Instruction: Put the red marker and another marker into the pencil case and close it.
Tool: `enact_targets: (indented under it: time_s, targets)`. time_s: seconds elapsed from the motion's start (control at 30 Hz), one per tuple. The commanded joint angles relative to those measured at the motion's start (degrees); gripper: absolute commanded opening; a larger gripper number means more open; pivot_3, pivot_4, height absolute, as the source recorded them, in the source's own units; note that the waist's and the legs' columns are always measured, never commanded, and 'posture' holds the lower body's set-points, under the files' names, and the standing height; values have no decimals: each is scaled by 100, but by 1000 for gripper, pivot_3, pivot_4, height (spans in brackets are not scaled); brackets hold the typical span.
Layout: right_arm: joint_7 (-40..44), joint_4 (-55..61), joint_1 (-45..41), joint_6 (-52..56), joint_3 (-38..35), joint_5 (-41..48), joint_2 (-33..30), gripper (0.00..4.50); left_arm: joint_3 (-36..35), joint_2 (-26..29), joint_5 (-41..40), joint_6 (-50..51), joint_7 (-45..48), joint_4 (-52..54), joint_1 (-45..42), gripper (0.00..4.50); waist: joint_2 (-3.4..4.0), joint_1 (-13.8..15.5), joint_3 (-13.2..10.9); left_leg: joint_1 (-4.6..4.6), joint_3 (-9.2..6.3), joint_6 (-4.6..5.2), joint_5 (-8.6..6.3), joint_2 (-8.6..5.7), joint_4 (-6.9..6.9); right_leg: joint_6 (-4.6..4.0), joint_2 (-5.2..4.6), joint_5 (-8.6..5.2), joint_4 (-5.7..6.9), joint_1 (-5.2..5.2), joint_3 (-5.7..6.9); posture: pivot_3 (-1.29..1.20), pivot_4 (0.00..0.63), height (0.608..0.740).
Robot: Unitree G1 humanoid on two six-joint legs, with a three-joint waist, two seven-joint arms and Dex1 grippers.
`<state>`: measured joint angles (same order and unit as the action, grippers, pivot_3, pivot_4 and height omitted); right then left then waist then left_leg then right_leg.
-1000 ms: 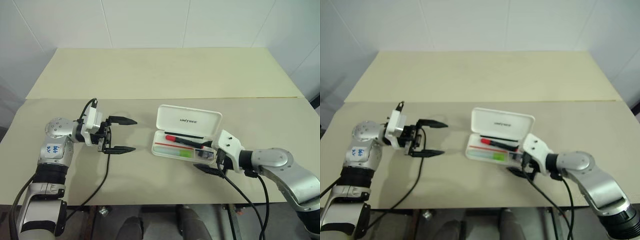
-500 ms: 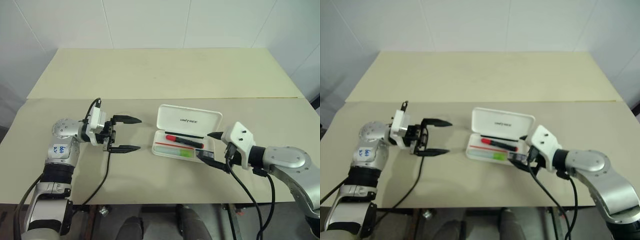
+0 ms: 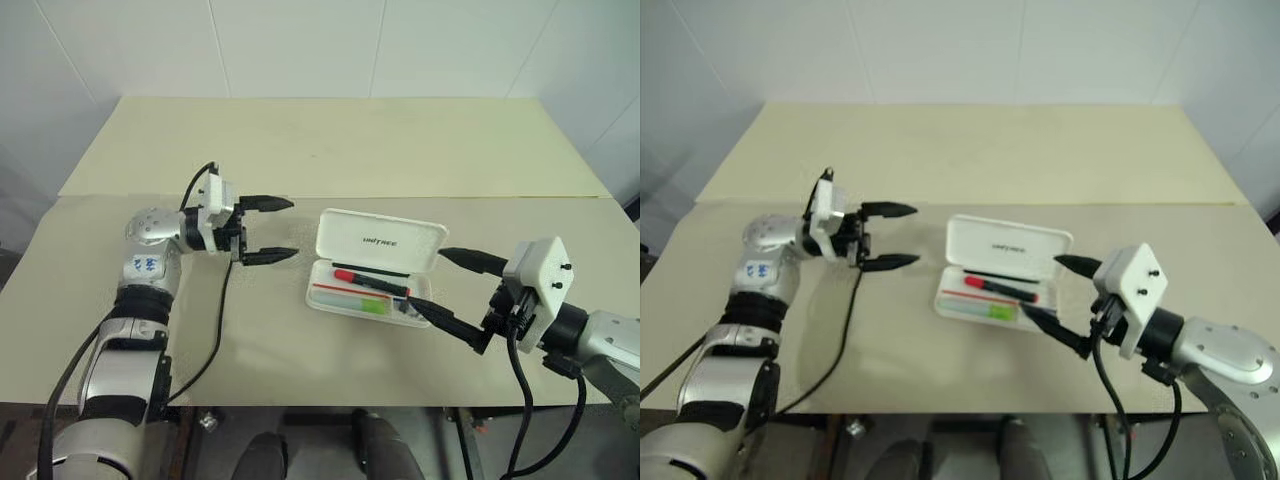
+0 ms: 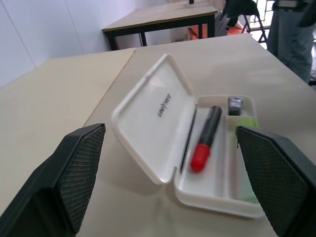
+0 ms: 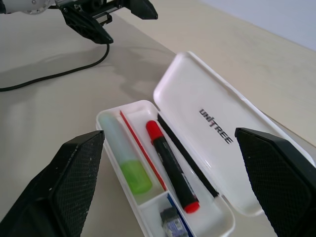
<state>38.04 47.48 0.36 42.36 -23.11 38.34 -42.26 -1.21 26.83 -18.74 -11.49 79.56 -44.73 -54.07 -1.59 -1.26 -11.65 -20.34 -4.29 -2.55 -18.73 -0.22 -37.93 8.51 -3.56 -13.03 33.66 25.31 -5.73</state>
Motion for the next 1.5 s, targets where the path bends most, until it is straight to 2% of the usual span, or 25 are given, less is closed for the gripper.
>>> enact_targets:
  time_s: [0.03,0.2,0.27,0.33,0.5,0.67,0.7,0.87,0.97,1.13,1.33,1.4,1.5]
  targets:
    - [-251,280,90,-293,-339,50,112,4479,-31,-112,188,-338,40,-621,-499,4500,-2,-19,-1,0,0,0,0,0,0,0,1,0,1,0,0,0,150,740]
    - [-356,393,383,-520,-580,45,166,4479,-69,-233,417,-454,-67,-1427,-1032,4500,-3,-25,-2,1,0,1,0,0,1,0,3,0,2,0,-1,0,150,740]
    - [-387,425,519,-599,-704,39,172,4500,-103,-272,480,-370,-165,-1700,-1229,4100,-6,-18,-3,0,0,1,0,0,0,2,2,2,1,0,-1,0,150,740]
    - [-416,468,666,-667,-831,41,190,4500,-101,-304,572,-349,-269,-1918,-1400,3568,-8,-17,-4,0,0,1,0,-1,-2,5,1,4,-4,-5,-2,0,150,740]
    - [-476,553,914,-799,-997,74,210,4500,-90,-334,767,-157,-469,-2281,-1668,1832,-10,-26,-5,1,0,1,-1,-1,-1,7,2,4,-5,-7,-3,0,150,740]
    - [-399,578,1173,-912,-1357,277,214,4500,-58,-427,1083,-3,-1081,-2631,-1954,183,-15,-17,-8,2,0,2,-1,-2,-3,8,2,5,-2,-8,-4,0,150,740]
    - [-381,559,1223,-925,-1450,358,213,4500,-63,-463,1159,21,-1317,-2704,-2019,55,-15,-15,-8,3,0,2,-1,-1,-3,8,2,5,-2,-9,-4,0,150,740]
    - [-67,454,1656,-928,-2189,1279,159,4500,77,-632,1681,57,-2456,-3000,-2197,55,-23,7,-13,3,0,2,-1,-2,-2,11,3,7,-7,-15,-6,0,150,740]
    - [168,276,1897,-968,-2436,1259,-14,4500,66,-768,1836,235,-2674,-3108,-2226,55,-28,8,-16,4,0,3,-1,-2,-2,17,2,10,-14,-18,-7,0,150,740]
    - [-31,238,1852,-1055,-2390,1228,-43,4500,-23,-909,1957,693,-2863,-3199,-2254,55,-32,-9,-18,13,0,3,-1,-4,-2,21,3,12,-20,-37,-9,0,150,740]
    - [-108,316,2031,-1076,-2284,1098,25,4500,-92,-1135,1899,1398,-1808,-3216,-2230,55,-33,-7,-18,13,0,3,-2,-4,-2,21,3,13,-36,-64,-9,0,150,740]
    - [-116,307,2074,-1114,-2303,1073,14,4500,-263,-1169,1730,2053,-1468,-3265,-2274,55,-33,-22,-18,13,0,3,-1,-4,-2,24,3,14,-43,-65,-9,0,150,740]
    - [-144,302,2105,-1144,-2315,1071,2,4500,-164,-1168,1897,2195,-1158,-3246,-2269,55,-33,-22,-18,13,0,5,-3,-4,-2,24,4,14,-41,-66,-10,0,150,740]
